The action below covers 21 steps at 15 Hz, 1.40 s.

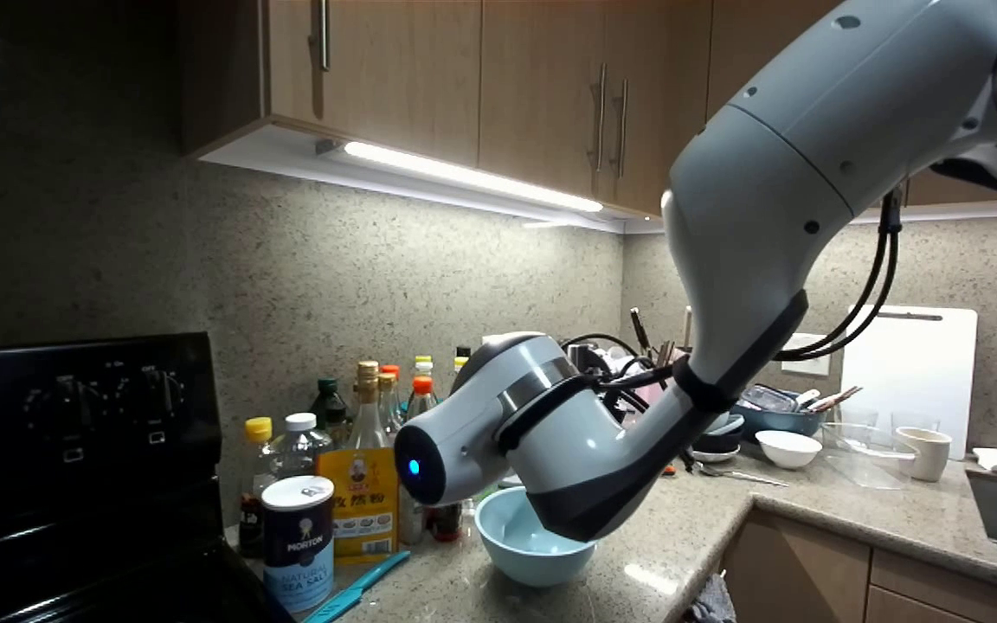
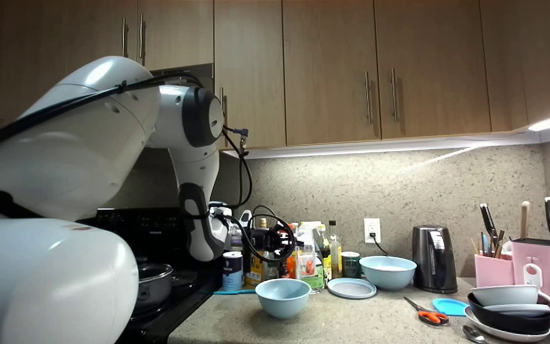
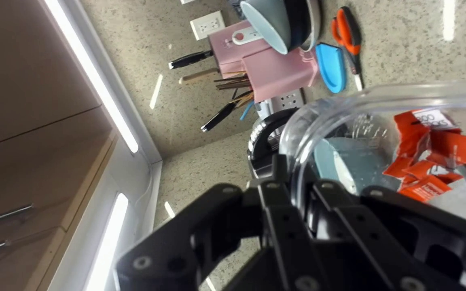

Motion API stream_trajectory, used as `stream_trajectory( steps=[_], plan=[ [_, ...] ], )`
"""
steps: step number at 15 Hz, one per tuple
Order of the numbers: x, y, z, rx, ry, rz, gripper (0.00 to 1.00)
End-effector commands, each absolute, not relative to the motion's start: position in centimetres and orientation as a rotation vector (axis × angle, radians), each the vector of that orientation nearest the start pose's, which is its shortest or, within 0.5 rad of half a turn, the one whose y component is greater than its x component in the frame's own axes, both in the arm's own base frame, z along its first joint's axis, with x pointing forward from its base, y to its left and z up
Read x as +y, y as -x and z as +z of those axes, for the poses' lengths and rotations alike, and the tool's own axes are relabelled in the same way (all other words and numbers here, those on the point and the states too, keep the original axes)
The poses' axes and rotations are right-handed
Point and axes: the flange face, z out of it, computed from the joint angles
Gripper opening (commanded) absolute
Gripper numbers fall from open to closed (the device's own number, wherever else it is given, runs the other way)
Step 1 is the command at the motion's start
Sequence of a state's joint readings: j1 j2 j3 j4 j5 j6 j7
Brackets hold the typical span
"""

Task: Pour the contents from the clear bowl into the blue bowl

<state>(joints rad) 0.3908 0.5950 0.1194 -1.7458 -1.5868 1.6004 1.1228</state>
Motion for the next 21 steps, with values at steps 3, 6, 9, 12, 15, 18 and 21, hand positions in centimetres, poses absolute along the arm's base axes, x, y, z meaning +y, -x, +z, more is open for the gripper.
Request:
stream_trajectory(
  steps=[3, 6, 9, 12, 15, 18, 21],
  plan=[
    [22.7, -61.8, 25.0, 0.160, -1.468, 0.675, 0.03],
    [22.8, -61.6, 24.0, 0.170, -1.516, 0.664, 0.08],
    [22.9, -61.6, 23.7, 0.172, -1.521, 0.661, 0.08],
    [22.9, -61.5, 23.5, 0.172, -1.455, 0.694, 0.03],
    [22.9, -61.3, 23.0, 0.181, -1.414, 0.695, 0.04],
    [22.8, -61.3, 22.5, 0.180, -1.423, 0.678, 0.03],
    [22.8, -61.2, 22.4, 0.198, -1.481, 0.650, 0.03]
  ],
)
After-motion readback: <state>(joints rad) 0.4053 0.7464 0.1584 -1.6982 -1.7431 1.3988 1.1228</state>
